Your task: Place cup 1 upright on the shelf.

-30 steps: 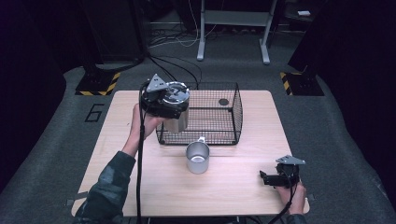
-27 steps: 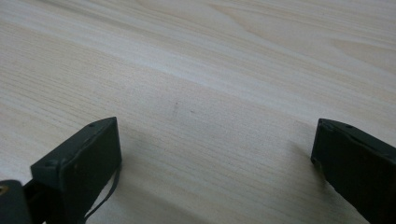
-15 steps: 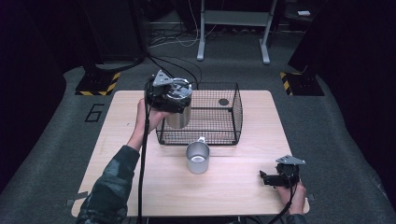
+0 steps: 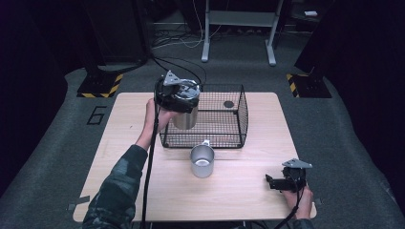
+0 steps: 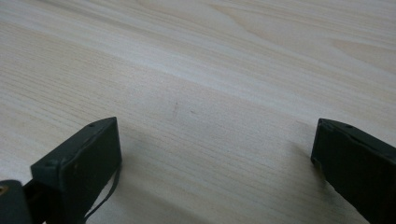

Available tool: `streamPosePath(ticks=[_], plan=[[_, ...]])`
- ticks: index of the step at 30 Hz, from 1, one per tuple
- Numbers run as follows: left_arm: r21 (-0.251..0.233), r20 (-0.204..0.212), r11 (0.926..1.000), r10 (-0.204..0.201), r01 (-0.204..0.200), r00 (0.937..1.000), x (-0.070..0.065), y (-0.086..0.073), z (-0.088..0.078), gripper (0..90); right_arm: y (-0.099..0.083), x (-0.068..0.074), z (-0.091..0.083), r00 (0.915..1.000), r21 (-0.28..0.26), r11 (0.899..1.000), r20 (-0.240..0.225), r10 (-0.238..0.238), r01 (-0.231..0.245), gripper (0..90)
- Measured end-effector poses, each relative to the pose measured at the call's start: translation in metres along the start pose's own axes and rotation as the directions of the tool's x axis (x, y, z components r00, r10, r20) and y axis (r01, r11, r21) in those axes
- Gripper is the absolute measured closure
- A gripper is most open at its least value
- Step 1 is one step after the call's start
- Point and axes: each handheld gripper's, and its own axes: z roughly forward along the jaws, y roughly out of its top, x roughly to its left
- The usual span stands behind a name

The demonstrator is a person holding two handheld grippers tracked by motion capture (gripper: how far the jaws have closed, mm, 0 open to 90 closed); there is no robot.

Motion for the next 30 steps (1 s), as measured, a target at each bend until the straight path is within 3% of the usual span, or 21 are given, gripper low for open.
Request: streamPosePath(ticks=[4,21,30], plan=[[0.021,0.005,0.9998,0.003,-0.003,1.0000,0.002,0.000,0.004,4.0,0.000,0.000,0.000,1.0000,0.000,1.000,0.000,0.001,-0.001,1.2],[0.032,-0.013,0.9990,-0.032,0.033,0.9994,0.006,-0.004,0.027,4.0,0.000,0.000,0.000,1.0000,0.000,1.000,0.000,0.000,0.000,1.3],[0.039,-0.019,0.9963,-0.076,0.076,0.9970,0.009,-0.011,0.041,3.9,0.000,0.000,0.000,1.0000,-0.001,1.000,-0.002,0.000,0.000,1.5]])
